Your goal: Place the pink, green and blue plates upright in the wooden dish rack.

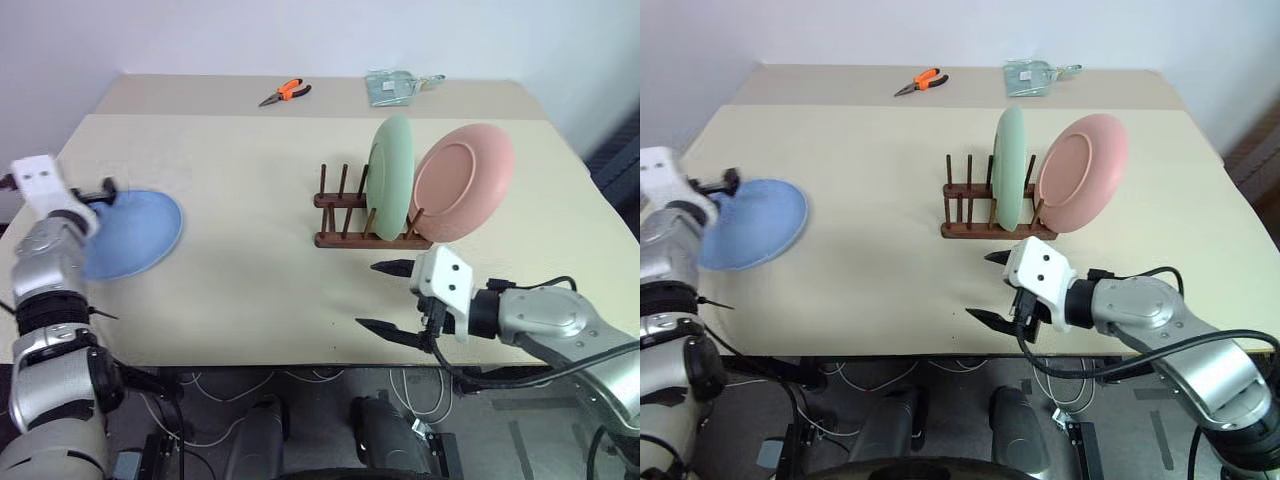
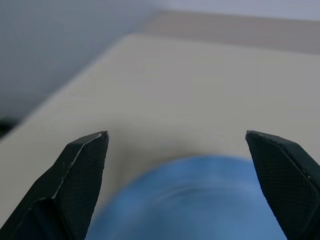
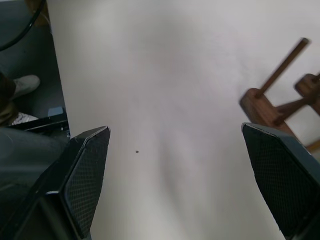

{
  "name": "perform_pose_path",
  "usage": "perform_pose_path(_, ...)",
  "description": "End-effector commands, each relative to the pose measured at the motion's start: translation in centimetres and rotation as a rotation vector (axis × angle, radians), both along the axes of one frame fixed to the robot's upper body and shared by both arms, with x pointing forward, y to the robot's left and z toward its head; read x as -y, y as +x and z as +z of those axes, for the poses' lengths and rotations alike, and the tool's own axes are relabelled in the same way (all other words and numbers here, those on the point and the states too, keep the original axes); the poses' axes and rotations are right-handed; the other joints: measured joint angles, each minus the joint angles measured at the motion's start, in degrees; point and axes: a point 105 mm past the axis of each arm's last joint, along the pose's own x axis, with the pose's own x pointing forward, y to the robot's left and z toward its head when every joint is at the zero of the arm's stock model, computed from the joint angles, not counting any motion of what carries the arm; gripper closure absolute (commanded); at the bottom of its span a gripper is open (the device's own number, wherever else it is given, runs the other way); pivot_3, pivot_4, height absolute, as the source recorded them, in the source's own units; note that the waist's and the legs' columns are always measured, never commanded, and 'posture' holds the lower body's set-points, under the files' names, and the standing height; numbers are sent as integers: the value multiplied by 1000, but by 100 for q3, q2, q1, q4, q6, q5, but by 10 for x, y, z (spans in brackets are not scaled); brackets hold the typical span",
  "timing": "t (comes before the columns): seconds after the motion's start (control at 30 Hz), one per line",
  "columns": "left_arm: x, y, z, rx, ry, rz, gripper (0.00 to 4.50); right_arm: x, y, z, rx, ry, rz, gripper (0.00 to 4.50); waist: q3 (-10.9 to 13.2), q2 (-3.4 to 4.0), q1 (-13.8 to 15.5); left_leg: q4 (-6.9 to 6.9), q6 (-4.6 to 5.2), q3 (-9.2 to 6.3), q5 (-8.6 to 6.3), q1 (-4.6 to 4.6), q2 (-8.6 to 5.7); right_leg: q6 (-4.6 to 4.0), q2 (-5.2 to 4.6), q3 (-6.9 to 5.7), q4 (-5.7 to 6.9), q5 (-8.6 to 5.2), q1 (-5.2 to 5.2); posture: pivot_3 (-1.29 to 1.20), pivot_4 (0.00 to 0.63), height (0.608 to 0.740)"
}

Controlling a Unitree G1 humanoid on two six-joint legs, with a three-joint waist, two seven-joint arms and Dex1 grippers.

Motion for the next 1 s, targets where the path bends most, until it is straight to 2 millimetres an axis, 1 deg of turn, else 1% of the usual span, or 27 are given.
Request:
perform_pose_path(0.03, -10, -15, -18, -13, -132, 50, 2, -2, 3, -1, 32, -1, 9, 201, -6, -10, 23, 1, -1, -2, 0, 0, -1, 0, -1, -3, -1, 0, 3, 0, 150, 732)
perform_pose_path(0.1, -11, -24, -33, -26, -232, 67, 2, -1, 5, -5, 30, -9, 10, 201, -11, -19, 23, 3, -2, -2, 0, 0, -1, -1, -4, -3, -3, 0, 6, 0, 150, 732)
perform_pose_path(0.13, -5, -27, -43, -44, -302, 42, 2, 0, 7, -6, 34, -13, 10, 201, -12, -22, 20, 3, -2, -3, 0, 0, -1, -2, -5, -4, -3, 0, 6, 0, 150, 732)
perform_pose_path(0.17, 0, -29, -49, -57, -346, 22, 2, 1, 8, -7, 37, -15, 11, 201, -13, -22, 21, 3, -2, -4, 0, 0, 0, -3, -5, -4, -3, 0, 7, 0, 150, 732)
perform_pose_path(0.2, 2, -32, -54, -80, -357, 24, 2, 1, 10, -7, 41, -16, 10, 201, -14, -20, 23, 2, -3, -5, 0, 3, 0, -4, -5, -4, -1, 0, 7, 0, 150, 732)
perform_pose_path(0.27, 10, -35, -61, -73, -434, 11, 532, 0, 13, -5, 58, -10, 7, 0, -15, -18, 19, -1, -4, -4, -1, 18, -1, -7, -7, -4, -2, -1, 20, 0, 150, 732)
perform_pose_path(0.33, 16, -35, -60, -65, -435, -3, 1326, -1, 15, -2, 74, -2, 4, 0, -17, -15, 18, -6, -4, -2, -1, 38, -1, -22, -11, -3, -4, -10, 37, 0, 150, 732)
perform_pose_path(0.37, 17, -35, -59, -61, -434, -7, 1910, -1, 16, -2, 78, 0, 3, 0, -17, -15, 22, -8, -4, -2, -1, 41, -1, -23, -10, -3, -5, -10, 40, 0, 150, 732)
perform_pose_path(0.47, 20, -31, -55, -54, -444, -13, 3471, 0, 18, -2, 97, -13, -9, 0, -17, -15, 34, -7, -4, -3, -1, 42, -2, -24, -10, -3, -5, -11, 42, 0, 150, 732)
perform_pose_path(0.53, 27, -26, -51, -44, -449, -47, 4461, 1, 20, -1, 115, -20, -23, 0, -20, -10, 52, -6, -4, -3, -1, 42, -6, -24, -12, -3, -6, -11, 42, 0, 150, 732)
perform_pose_path(0.6, 46, -14, -32, 44, -453, -161, 4461, 2, 23, 1, 135, -22, -41, 0, -20, -10, 62, -5, -4, -3, -1, 42, -10, -25, -14, -2, -6, -11, 42, 0, 150, 732)
perform_pose_path(0.67, 67, -5, -9, 135, -431, -275, 4461, 2, 25, 5, 165, -32, -52, 0, -17, -16, 94, -4, -5, -2, -1, 40, -11, -26, -15, -2, -8, -12, 42, 0, 150, 732)
perform_pose_path(0.77, 118, 10, 38, 253, -352, -482, 4461, -2, 34, 20, 273, -49, -60, 0, -11, -26, 131, -2, -6, -2, 0, 34, -12, -28, -16, -2, -10, -11, 37, 0, 150, 732)
perform_pose_path(0.87, 149, 15, 67, 318, -310, -595, 4461, -8, 41, 36, 362, -46, -64, 0, -9, -31, 132, 0, -11, -4, 3, 22, -13, -32, -14, -3, -11, -8, 28, 0, 150, 732)
perform_pose_path(0.93, 189, 17, 103, 395, -226, -735, 4461, -19, 49, 53, 489, -66, -43, 0, -8, -30, 103, -4, -11, -1, 3, 20, -14, -31, -14, -2, -16, -7, 26, 0, 150, 732)
perform_pose_path(1.0, 214, 16, 123, 436, -166, -823, 4461, -28, 55, 63, 587, -99, -24, 0, -8, -30, 92, -5, -11, -1, 3, 14, -15, -28, -12, -2, -15, -6, 19, 0, 150, 732)
